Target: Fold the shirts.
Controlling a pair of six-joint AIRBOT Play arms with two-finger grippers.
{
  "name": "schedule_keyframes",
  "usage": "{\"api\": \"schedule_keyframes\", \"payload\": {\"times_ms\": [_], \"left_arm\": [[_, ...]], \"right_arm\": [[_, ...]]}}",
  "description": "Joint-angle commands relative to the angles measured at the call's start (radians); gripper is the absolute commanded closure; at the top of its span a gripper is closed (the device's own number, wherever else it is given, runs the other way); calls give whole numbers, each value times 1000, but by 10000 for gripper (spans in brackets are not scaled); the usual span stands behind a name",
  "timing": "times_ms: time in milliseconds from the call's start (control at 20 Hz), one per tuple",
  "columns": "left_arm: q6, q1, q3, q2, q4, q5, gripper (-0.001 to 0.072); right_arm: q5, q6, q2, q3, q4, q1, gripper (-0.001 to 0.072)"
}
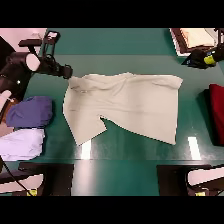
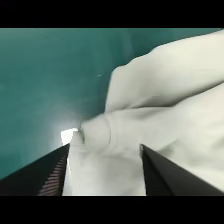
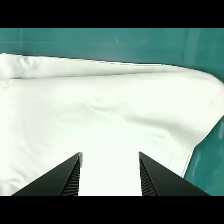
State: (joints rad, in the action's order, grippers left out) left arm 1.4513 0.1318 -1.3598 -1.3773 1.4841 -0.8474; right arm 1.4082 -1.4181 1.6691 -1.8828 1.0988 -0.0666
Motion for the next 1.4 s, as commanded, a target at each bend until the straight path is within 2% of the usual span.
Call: {"api": "schedule_keyframes", "payload": {"times_ms": [0,100,200,350,500,700,850,1150,1200,1250,1300,1350], "left_arm": [[32,-90,-51,-4,-44,-175,178],[23,-150,-31,8,-80,-294,178],[-14,-203,29,19,-150,-354,178],[-19,-264,153,24,-240,-365,178],[-19,-274,267,23,-236,-332,178],[-20,-274,391,22,-267,-267,178],[-71,-269,457,21,-344,-218,178],[-64,-178,469,22,-391,-104,180],[-53,-173,468,22,-396,-98,313],[-52,-173,461,22,-401,-100,547],[-53,-176,449,24,-401,-108,676],[-53,-176,426,24,-394,-132,682]], "right_arm": [[105,28,-5,-9,-93,-42,301],[132,61,-79,117,-133,-69,301],[126,82,-175,292,-166,-88,302],[47,120,-315,549,-209,-91,302],[-17,138,-404,713,-244,-91,301],[-33,138,-459,802,-243,-91,301],[-46,137,-481,824,-243,-91,302],[-40,137,-500,824,-241,-91,302],[-34,137,-500,824,-241,-91,301],[-19,137,-500,824,-239,-96,301],[2,137,-500,824,-231,-105,302],[28,134,-500,824,-219,-120,301]]}}
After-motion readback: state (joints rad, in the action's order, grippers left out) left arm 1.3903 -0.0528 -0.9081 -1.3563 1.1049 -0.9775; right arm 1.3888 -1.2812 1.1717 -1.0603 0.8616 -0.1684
